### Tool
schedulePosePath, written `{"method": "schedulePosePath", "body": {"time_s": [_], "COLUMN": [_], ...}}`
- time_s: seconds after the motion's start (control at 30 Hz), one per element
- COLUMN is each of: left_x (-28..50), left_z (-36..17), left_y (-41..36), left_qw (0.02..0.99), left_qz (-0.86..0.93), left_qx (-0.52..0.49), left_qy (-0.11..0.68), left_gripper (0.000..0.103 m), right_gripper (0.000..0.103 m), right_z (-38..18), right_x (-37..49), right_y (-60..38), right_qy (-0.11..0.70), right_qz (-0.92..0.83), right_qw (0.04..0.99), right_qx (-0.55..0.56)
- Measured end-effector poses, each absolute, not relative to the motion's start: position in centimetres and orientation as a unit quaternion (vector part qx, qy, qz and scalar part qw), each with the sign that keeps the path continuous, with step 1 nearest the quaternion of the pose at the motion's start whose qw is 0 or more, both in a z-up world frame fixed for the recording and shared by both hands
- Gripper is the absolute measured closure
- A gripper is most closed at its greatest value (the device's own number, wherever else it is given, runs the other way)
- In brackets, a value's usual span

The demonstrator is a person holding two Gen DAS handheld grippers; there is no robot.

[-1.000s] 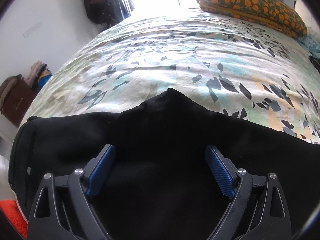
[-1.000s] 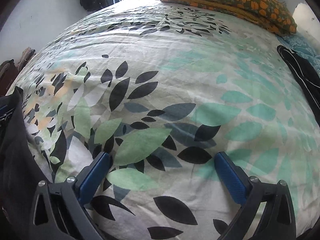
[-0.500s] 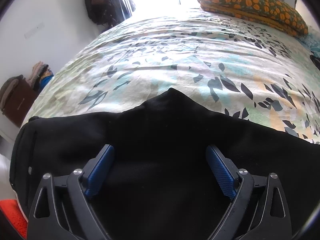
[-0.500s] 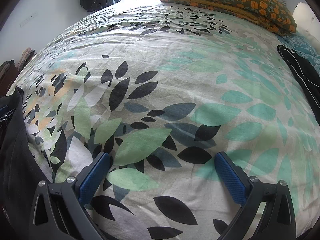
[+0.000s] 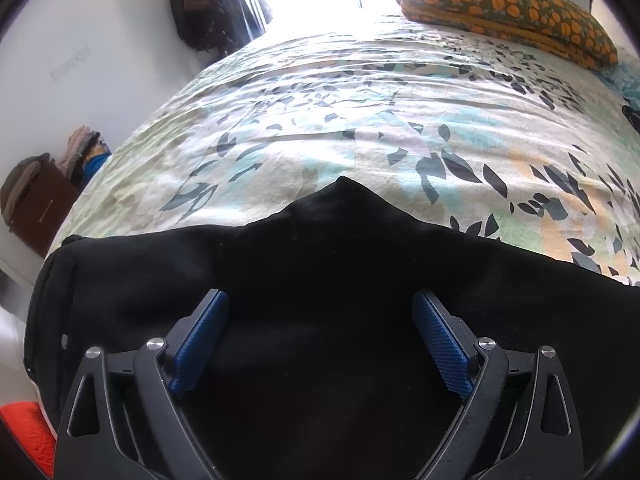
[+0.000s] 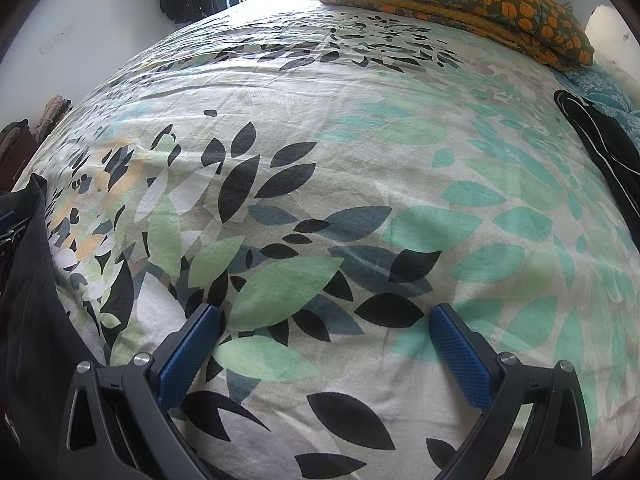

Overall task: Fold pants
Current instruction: 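Hold the trousers' edge with the left tool, right tool open beside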

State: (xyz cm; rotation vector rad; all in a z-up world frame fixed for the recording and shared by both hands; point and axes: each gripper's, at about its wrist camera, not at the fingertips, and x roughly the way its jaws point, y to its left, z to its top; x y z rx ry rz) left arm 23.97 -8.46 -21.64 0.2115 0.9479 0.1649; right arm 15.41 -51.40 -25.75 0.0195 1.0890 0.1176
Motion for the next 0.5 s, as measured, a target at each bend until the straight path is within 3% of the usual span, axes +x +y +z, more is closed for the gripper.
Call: {"method": "schedulePosePath", "body": {"time_s": [0.5], "left_x": [23.8], "left_z": [-21.6], "left_y": [-9.6], "left_qw": [0.877], "left_qz": [0.113], "left_qx": [0.138], "left_qy": [0.447], "left_gripper": [0.006], "right_gripper": [0.000], "right_z": [-25.7], "right_x": [15.4], "right_y": [-51.4], "right_qy": [0.518], "right_qz": [0.056], "right_qw": [0.854], "right_qx": [0.009]}}
